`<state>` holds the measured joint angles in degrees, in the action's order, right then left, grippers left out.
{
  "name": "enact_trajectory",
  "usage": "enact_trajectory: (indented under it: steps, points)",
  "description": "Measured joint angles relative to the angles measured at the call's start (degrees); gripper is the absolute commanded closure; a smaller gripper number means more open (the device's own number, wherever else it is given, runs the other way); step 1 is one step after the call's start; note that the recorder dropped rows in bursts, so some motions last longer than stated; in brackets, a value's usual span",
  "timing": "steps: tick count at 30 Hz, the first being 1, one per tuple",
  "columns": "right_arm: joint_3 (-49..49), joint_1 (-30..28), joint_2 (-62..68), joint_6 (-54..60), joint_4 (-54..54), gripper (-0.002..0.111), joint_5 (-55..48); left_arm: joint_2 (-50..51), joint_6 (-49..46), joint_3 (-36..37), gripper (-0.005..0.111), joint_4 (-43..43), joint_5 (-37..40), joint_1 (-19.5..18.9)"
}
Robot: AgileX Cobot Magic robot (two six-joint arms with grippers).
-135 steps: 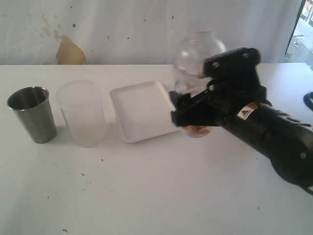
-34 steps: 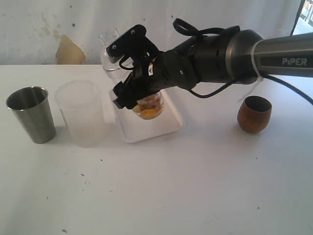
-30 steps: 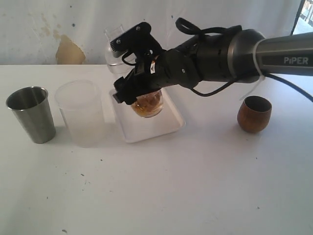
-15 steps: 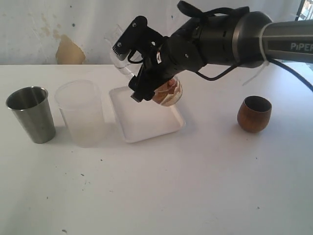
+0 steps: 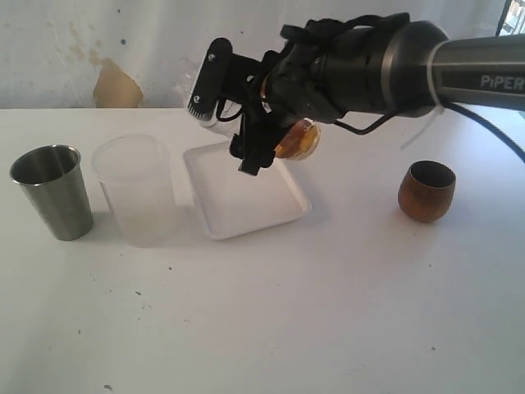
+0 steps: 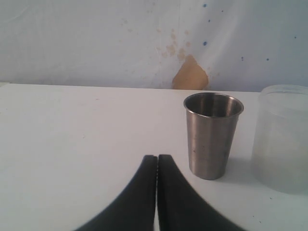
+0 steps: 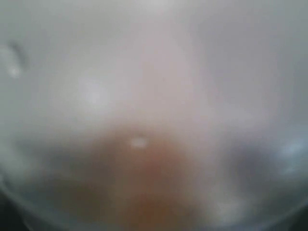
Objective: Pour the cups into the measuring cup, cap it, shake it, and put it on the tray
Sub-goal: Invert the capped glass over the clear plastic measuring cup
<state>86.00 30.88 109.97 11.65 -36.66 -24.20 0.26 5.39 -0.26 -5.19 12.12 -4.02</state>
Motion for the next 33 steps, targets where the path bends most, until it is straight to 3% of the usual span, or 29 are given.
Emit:
enact_trajectory:
  steps: [6, 17, 33]
  points:
    - [1.0, 3.2, 1.7, -7.4, -9.2, 0.108, 0.9, 0.0, 0.0, 0.0, 0.106, 0.0, 0.0, 0.0]
    - [1.3, 3.5, 4.7, -8.8, -24.2, 0.108, -1.2, 0.0, 0.0, 0.0, 0.106, 0.0, 0.0, 0.0]
    - [1.5, 3.5, 5.5, -10.1, -33.4, 0.108, -1.7, 0.0, 0.0, 0.0, 0.106, 0.0, 0.0, 0.0]
